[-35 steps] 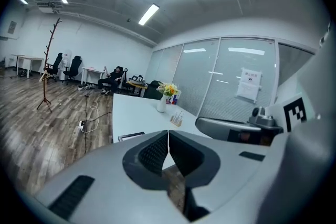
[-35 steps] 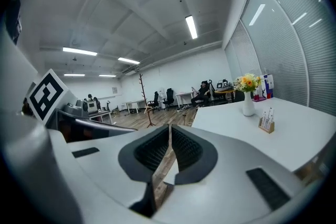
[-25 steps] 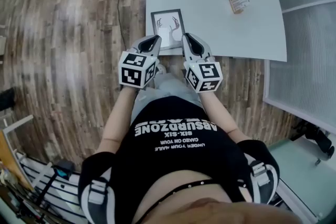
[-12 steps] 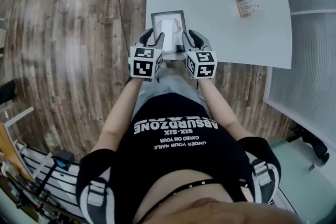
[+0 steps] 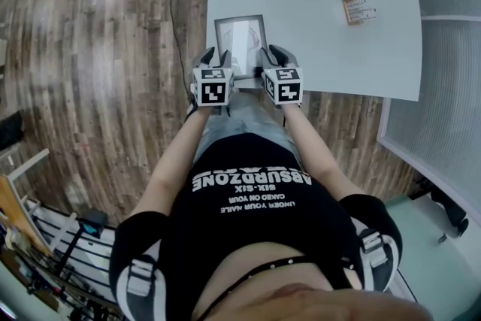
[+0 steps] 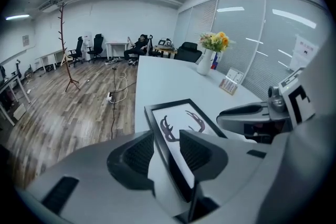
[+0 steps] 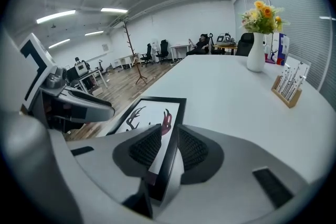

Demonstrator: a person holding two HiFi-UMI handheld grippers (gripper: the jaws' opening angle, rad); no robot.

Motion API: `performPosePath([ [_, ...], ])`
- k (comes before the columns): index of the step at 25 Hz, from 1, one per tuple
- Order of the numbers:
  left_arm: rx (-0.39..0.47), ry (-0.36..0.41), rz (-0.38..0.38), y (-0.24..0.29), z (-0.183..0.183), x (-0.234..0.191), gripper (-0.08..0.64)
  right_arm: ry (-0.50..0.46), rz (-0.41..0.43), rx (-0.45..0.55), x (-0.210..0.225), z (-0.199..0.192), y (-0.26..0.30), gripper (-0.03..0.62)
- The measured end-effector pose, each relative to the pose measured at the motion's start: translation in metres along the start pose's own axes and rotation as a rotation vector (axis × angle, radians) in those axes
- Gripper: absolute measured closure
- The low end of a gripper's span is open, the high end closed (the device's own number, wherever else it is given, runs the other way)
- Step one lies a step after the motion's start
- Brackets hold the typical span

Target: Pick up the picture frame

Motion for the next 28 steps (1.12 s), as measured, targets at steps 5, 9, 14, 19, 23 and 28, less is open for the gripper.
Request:
performPosePath([
  [5,-0.019,0.003,0.027,0.017,-0.013,-0.006,0.417,0.015,-0.001,-0.039,0.006,-0.011,0.015,0.485],
  [9,-0.067,-0.014,0.015,0.028,-0.025,-0.007,0.419,0.017,0.004,-0.070,0.010,-0.018,0.022,0.485],
  [14,-0.090,0.020,-0.004,0.033,-0.029,-0.004,0.419,0.098,0.049,-0.071,0.012,-0.024,0.025,0.497],
  [19,-0.059,0.010,-0.053,0.035,-0.031,-0.005,0.420,0.138,0.080,-0.091,0.013,-0.027,0.028,0.497],
  [23,-0.048,0.004,-0.085,0.037,-0.035,-0.006,0.420,0.128,0.077,-0.087,0.013,-0.026,0.028,0.496],
  [28,-0.040,-0.009,-0.084,0.035,-0.032,-0.006,0.422,0.170,0.071,-0.085,0.012,-0.027,0.028,0.499],
])
Point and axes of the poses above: the fingertips, and each gripper's own axes: y forward along the fingers, x to its right, z out of its top, the point moved 1 cm from there along -y, backward along the fingers, and after that the axes turned 1 degree about -y, right-handed, at the moved point
